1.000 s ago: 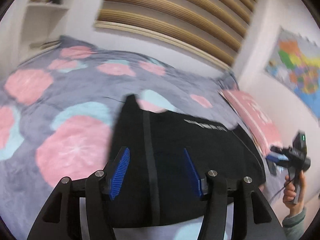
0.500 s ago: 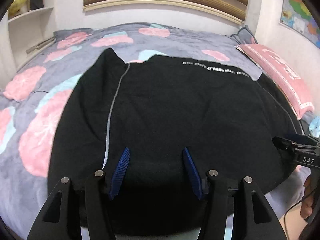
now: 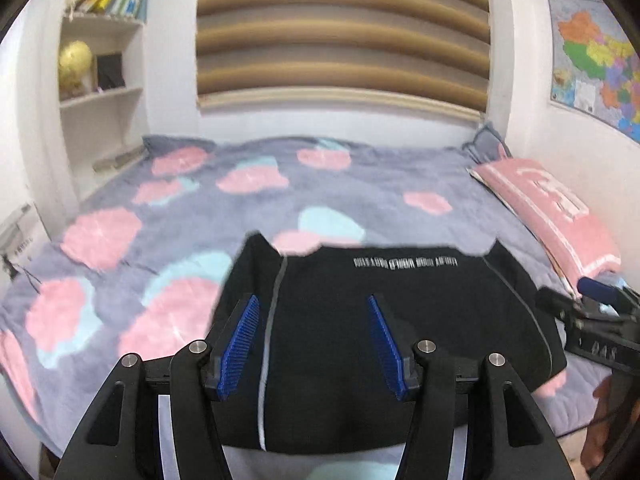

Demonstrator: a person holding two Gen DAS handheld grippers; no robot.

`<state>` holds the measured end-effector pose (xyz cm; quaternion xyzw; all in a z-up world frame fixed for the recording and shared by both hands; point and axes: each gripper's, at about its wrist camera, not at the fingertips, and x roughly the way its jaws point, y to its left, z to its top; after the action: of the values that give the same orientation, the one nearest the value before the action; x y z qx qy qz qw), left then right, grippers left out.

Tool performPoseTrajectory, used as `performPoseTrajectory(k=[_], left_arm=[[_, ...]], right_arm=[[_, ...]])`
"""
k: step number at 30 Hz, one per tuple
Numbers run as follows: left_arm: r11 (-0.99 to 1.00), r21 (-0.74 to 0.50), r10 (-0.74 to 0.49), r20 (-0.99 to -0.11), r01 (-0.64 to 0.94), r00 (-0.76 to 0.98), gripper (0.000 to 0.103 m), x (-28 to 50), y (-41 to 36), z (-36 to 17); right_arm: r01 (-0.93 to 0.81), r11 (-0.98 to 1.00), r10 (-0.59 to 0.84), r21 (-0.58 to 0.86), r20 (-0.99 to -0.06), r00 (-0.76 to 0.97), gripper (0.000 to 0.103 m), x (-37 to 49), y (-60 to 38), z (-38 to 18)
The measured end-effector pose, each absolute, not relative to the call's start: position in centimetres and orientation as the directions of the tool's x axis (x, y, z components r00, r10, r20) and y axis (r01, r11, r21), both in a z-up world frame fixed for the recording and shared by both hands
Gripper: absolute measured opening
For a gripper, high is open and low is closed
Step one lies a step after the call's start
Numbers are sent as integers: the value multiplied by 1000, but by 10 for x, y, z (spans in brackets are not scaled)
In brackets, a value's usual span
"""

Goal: Fold large clothes
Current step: 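Lay the folded jacket flat on the quilt and open both grippers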

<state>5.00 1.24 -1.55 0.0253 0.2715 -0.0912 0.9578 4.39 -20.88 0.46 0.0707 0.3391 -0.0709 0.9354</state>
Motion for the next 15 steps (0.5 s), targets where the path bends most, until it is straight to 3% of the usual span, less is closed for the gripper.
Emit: performPoseTrajectory(k=[5, 10, 15], left_arm=[[979, -28, -188, -497, 201, 847, 58, 40, 12, 15], [991, 77, -65, -456, 112, 888, 58, 29, 1, 18], [989, 119, -22, -446, 84, 895, 58, 32, -3, 12]], right_arm=[[130, 983, -22, 132, -611, 791, 94, 36, -199, 35], [159, 984, -80, 86, -582, 809, 95, 38, -191, 50], [160, 983, -73, 95, -595, 801, 95, 49, -188, 48]])
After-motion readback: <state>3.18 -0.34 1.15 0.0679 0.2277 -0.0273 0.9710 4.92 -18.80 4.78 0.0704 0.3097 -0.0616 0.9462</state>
